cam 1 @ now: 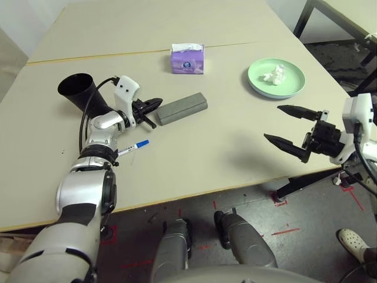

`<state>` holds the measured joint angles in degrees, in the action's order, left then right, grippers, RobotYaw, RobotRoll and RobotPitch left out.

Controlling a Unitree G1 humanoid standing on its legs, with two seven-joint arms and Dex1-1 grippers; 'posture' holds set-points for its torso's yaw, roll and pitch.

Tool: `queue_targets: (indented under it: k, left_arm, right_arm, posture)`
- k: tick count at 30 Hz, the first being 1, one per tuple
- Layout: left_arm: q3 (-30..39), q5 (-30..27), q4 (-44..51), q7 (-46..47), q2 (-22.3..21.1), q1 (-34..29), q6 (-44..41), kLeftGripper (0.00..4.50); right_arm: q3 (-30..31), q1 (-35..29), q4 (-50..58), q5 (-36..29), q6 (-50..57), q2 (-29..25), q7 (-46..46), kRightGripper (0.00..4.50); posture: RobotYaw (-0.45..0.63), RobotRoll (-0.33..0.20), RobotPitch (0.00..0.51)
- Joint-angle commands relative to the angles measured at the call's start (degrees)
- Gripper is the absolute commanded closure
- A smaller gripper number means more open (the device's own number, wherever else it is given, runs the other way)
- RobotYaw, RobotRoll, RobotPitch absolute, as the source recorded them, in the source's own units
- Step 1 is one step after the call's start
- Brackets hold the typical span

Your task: Organize and tidy the items on the table.

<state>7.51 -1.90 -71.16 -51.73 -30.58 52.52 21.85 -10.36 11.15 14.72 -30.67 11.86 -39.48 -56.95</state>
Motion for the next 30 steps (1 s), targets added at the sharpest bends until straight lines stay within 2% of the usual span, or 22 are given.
queue_targets:
  k: [1,22,30]
  left_arm:
    - [-1.34,0.92,0.26,-2.59,-0.36,-1.98,-0.13,4.46]
    - [-2.37,0.14,2.64,-13.36,-1.6,-3.43,-1.0,4.46]
    - [-3.33,-0.79,5.07,-20.92,-2.32,-5.62,-2.13,4.46]
  right_arm:
    - [-0.11,-0.62,-0.63,-0.2,-0.28,0.21,-0.23,0.0]
    - [0.48,-0.07,-1.37,0.27,-0.82,1.05,-0.2,0.0]
    - [0.75,0.2,-1.25,0.27,-0.93,1.04,-0.17,0.0]
  posture:
    - [-0.27,0.0,0.186]
    - [-0.27,0.0,0.178]
    - [-0.26,0.0,0.172]
